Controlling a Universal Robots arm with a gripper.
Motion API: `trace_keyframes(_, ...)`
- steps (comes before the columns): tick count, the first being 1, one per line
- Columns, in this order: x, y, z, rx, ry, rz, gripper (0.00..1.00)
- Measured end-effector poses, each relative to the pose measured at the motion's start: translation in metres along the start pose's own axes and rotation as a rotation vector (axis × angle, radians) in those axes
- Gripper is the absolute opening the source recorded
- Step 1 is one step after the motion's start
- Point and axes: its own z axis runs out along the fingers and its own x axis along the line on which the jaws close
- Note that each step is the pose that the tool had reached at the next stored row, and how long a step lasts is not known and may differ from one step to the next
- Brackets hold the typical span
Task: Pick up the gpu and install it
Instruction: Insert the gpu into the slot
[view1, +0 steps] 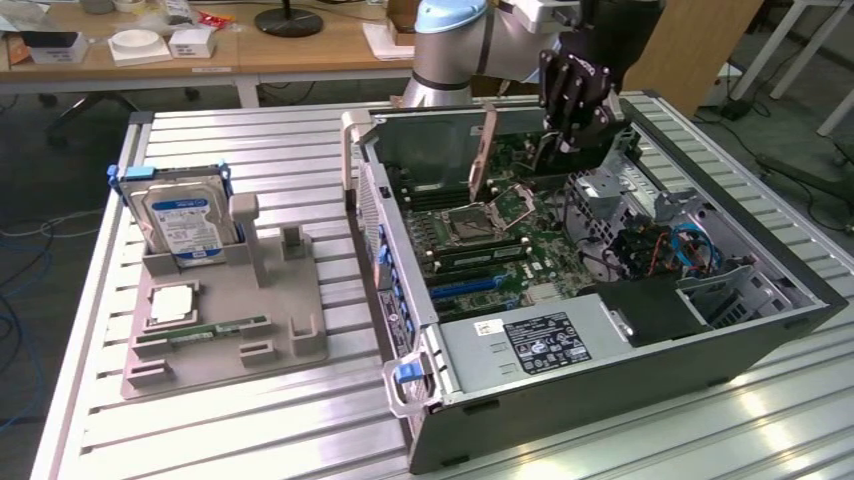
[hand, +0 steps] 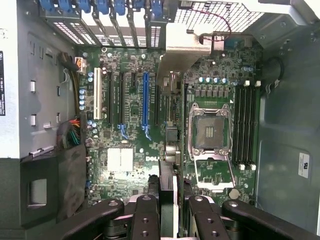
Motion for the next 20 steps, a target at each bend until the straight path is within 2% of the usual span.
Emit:
trace_keyframes(5,0.0001,0.0000,0.0028,0.0011,-0.0027,0.000,0.27)
trace_keyframes(16,0.0001,0.0000,0.0031,0.0011,-0.0030,0.000,0.27)
trace_keyframes(18,0.0001,-0.0001,0.0034,0.0023,-0.0031,0.000,0.27)
trace_keyframes(20,0.0001,0.0000,0.0040,0.0075,-0.0029,0.000,0.27)
